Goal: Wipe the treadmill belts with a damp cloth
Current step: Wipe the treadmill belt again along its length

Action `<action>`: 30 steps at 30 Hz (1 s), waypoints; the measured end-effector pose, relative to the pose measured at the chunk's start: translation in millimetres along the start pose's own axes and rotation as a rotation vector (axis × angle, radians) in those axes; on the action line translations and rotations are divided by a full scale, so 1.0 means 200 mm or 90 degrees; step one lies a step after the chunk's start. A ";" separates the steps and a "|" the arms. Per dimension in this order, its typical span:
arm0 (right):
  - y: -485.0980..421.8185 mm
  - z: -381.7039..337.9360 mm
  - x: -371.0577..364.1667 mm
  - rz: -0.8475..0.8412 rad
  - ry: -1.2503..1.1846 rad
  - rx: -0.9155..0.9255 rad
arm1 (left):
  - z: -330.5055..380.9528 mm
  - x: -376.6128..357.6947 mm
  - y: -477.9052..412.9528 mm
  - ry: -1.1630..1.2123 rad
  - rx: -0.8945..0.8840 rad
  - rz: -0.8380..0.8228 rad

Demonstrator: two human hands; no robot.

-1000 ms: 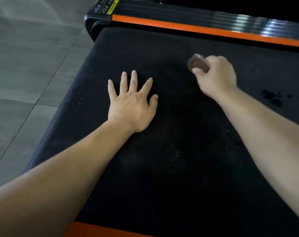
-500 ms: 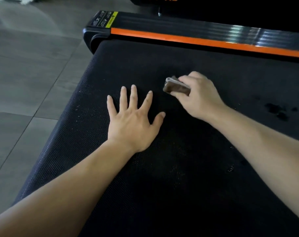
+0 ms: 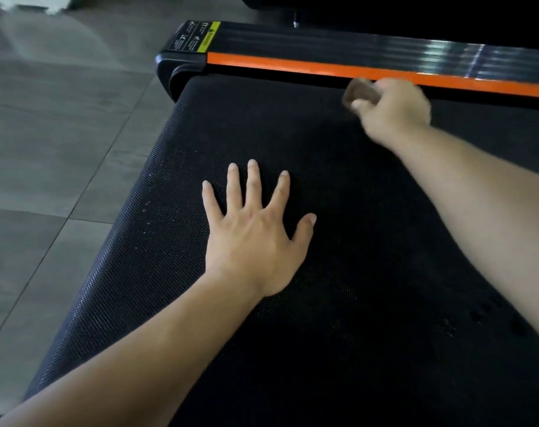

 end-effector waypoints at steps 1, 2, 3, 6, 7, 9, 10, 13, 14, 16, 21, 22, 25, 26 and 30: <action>-0.05 0.02 0.02 0.010 -0.011 -0.058 | 0.00 0.00 0.00 -0.001 0.000 0.001; -0.06 0.00 0.01 0.019 -0.001 -0.071 | 0.00 0.00 0.00 -0.002 0.000 0.001; -0.05 -0.04 -0.03 0.026 0.012 -0.037 | 0.00 0.00 0.00 -0.001 -0.002 0.000; 0.06 -0.16 -0.12 -0.032 -0.006 0.147 | 0.00 0.00 0.00 0.002 -0.002 0.005; 0.07 -0.15 -0.12 -0.052 -0.001 0.166 | 0.00 0.00 0.00 0.005 -0.003 0.006; 0.02 -0.10 -0.07 -0.062 0.023 0.096 | 0.00 0.00 0.00 0.008 -0.007 0.007; -0.02 -0.04 -0.02 -0.048 0.032 0.030 | 0.00 -0.01 0.00 0.006 -0.009 0.007; -0.09 0.13 0.07 0.000 0.027 -0.112 | 0.00 -0.01 0.00 -0.001 -0.012 0.016; -0.08 0.14 0.07 0.011 0.028 -0.124 | -0.01 -0.01 0.00 -0.001 -0.010 0.019; -0.05 0.13 0.02 0.020 0.022 -0.073 | 0.00 -0.01 0.00 -0.002 -0.008 0.024; 0.02 0.17 0.05 -0.017 0.018 0.019 | 0.02 0.00 0.00 -0.008 -0.004 0.017; -0.01 0.21 0.08 -0.004 0.012 -0.036 | 0.01 0.00 0.00 -0.009 -0.005 0.013; 0.01 0.22 0.09 0.028 -0.007 -0.062 | 0.01 -0.01 0.00 -0.007 -0.003 0.018; 0.04 0.19 0.06 0.007 -0.008 -0.006 | 0.01 -0.01 0.00 -0.008 -0.002 0.016; 0.17 0.18 0.06 -0.085 0.009 0.139 | 0.01 0.00 0.00 -0.010 0.000 0.021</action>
Point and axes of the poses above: each hand's wrist, its own y-axis away from the middle knuckle, its own x-axis out of the back of the hand, z = x × y, the point moved 2 cm from there along -y, towards the middle knuckle, and after that the axes turned 12 degrees about -z, right-handed, at the moved point
